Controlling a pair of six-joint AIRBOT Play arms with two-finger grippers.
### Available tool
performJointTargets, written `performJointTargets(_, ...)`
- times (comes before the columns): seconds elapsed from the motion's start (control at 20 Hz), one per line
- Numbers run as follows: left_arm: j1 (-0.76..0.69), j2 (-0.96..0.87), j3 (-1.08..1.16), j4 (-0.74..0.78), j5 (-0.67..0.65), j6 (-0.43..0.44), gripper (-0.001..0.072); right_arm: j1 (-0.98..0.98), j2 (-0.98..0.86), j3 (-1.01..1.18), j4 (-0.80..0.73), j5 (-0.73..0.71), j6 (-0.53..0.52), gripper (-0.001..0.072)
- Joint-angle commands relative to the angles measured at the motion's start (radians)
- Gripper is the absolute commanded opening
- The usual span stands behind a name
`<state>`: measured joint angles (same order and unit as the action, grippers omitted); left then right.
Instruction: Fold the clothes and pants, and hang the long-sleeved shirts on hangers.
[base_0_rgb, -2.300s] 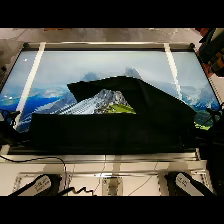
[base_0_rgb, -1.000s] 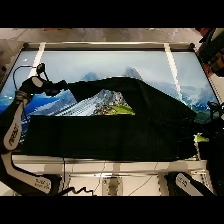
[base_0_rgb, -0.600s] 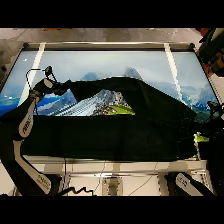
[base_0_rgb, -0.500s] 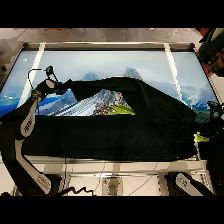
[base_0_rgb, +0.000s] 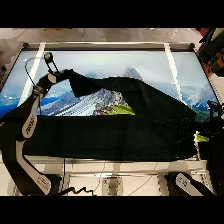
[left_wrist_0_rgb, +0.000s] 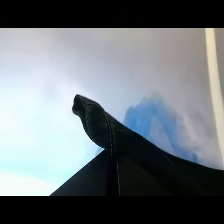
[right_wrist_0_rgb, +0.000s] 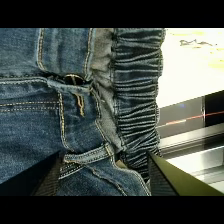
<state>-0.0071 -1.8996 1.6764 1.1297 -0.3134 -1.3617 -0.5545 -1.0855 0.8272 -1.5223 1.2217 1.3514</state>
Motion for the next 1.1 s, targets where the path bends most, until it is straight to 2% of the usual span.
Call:
performJointTargets(0.0, -0.004, 0.117, 0.06, 0.153, 0.015, 0.192, 0.0026, 0.0, 0.001, 0.0, 0.006, -0.021, 0.0, 0.057)
performJointTargets(0.1, -0.007, 0.219, 0.06, 0.22, 0.014, 0.26, 0.0027, 0.0, 0.001, 0.0, 0.012, -0.033, 0.0, 0.057)
performJointTargets(0.2, -0.006, 0.308, 0.06, 0.225, -0.033, 0.287, 0.0027, 0.0, 0.001, 0.0, 0.017, -0.038, 0.0, 0.057)
performJointTargets(0.3, 0.001, 0.372, 0.06, 0.253, -0.217, 0.297, 0.0026, 0.0, 0.001, 0.0, 0.028, -0.038, 0.0, 0.057)
performJointTargets(0.4, 0.004, 0.4, 0.059, 0.38, -0.457, 0.296, 0.0025, 0.0, 0.001, 0.0, 0.03, -0.036, 0.0, 0.057)
performJointTargets(0.5, 0.022, 0.401, 0.057, 0.52, -0.644, 0.245, 0.0024, 0.0, 0.001, 0.0, 0.031, -0.037, 0.0, 0.057)
performJointTargets(0.6, 0.072, 0.401, 0.041, 0.565, -0.765, 0.172, 0.0024, 0.0, 0.001, 0.0, 0.031, -0.037, 0.0, 0.057)
performJointTargets(0.7, 0.138, 0.401, 0.013, 0.566, -0.811, 0.142, 0.0024, 0.0, 0.001, 0.0, 0.034, -0.039, 0.0, 0.057)
performJointTargets(0.85, 0.248, 0.407, 0.008, 0.572, -0.798, 0.077, 0.0025, 0.001, 0.001, 0.0, 0.066, -0.072, -0.002, 0.057)
performJointTargets(1.05, 0.334, 0.409, 0.008, 0.571, -0.818, 0.075, 0.0026, 0.0, 0.0, 0.0, 0.205, -0.202, -0.002, 0.057)
